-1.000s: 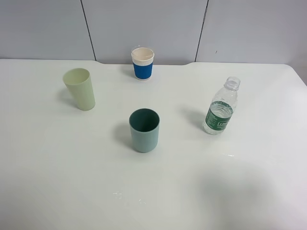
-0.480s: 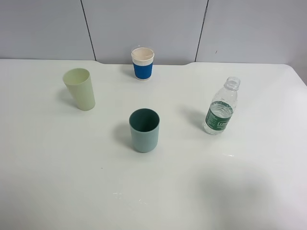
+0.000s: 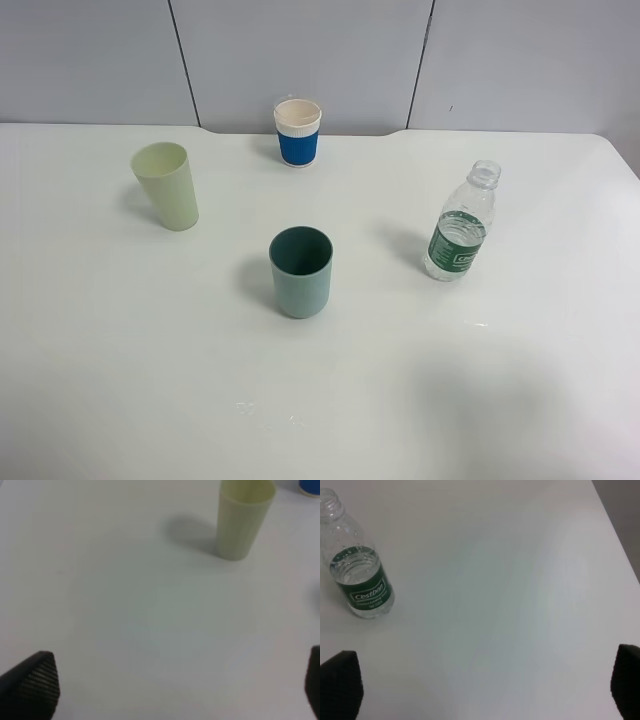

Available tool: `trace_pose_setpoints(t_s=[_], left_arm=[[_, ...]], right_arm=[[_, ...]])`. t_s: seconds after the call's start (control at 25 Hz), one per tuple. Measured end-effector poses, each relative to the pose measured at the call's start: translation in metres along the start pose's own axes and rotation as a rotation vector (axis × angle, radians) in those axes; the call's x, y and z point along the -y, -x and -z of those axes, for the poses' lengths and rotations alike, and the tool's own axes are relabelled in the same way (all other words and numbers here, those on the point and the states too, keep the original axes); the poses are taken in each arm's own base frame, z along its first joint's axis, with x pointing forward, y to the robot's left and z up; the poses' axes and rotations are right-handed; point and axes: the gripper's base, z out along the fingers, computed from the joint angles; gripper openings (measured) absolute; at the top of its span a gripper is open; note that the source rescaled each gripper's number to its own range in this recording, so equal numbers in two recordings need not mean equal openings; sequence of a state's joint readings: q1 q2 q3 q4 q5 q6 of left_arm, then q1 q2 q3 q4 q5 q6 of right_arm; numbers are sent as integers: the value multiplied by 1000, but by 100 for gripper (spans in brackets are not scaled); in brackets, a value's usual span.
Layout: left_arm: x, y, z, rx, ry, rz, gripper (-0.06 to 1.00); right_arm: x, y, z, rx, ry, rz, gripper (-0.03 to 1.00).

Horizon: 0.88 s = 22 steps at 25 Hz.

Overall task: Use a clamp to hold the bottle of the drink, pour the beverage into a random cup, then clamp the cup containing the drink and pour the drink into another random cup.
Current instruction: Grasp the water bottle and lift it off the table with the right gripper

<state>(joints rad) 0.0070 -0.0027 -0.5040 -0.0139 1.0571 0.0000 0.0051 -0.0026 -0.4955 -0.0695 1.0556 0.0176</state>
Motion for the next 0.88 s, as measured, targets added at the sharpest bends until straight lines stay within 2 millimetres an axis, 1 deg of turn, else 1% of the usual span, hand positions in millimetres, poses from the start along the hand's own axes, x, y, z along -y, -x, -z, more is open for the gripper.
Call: trace_pose_setpoints(t_s=[0.28,0.48,0.6,0.88], left_arm=[[0,0,0,0,0,0,100],[0,0,0,0,0,0,100],[0,0,0,0,0,0,100],[0,0,0,0,0,0,100]], right_arm=[[0,3,0,0,1,0,100],[0,32,0,51,7,-1,100],[-1,47,-9,49,10,4,100],[-5,68,-44,-1,36,-2,100]])
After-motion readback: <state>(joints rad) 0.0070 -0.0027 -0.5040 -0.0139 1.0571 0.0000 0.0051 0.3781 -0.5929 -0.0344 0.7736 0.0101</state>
